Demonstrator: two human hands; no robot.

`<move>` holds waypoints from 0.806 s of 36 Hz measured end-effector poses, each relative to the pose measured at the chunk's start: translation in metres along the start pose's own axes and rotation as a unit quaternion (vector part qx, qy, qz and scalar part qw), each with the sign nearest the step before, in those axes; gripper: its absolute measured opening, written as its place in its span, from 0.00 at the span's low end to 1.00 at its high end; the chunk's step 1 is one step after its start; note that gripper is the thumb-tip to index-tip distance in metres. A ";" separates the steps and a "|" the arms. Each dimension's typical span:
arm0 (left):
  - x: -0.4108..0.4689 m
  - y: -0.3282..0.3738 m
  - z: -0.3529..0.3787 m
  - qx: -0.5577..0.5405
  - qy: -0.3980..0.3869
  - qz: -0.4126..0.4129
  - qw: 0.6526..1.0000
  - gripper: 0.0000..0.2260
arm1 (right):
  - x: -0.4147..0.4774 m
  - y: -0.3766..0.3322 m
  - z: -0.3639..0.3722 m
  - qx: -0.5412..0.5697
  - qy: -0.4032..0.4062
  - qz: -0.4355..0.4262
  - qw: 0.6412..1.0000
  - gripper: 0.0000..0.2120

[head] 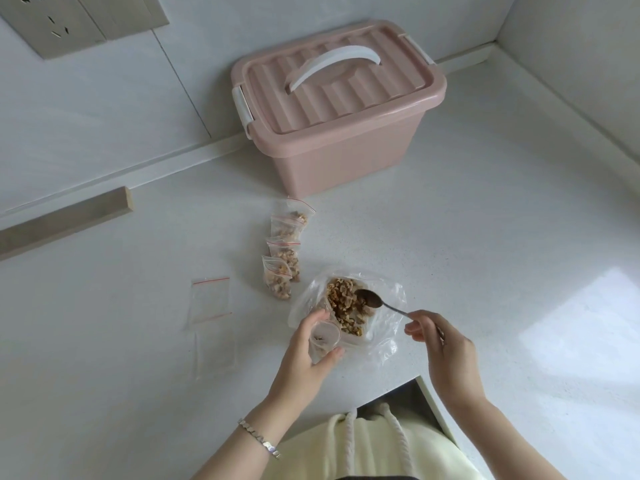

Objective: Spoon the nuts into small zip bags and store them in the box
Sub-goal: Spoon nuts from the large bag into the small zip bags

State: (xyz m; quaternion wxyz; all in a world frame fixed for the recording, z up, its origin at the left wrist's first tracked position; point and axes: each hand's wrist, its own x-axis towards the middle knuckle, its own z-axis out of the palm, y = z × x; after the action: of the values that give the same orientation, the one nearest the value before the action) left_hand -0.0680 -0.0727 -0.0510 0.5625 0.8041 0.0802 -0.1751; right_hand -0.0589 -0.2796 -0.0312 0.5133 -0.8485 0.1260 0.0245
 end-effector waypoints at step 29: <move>0.002 -0.003 0.003 -0.008 0.012 -0.016 1.000 0.24 | 0.005 0.012 -0.001 0.373 -0.023 0.323 0.869 0.18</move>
State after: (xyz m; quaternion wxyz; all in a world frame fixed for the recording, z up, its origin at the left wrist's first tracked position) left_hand -0.0680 -0.0745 -0.0557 0.5649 0.8003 0.1010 -0.1737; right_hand -0.0571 -0.2866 -0.0418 0.7575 -0.5051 0.3814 0.1599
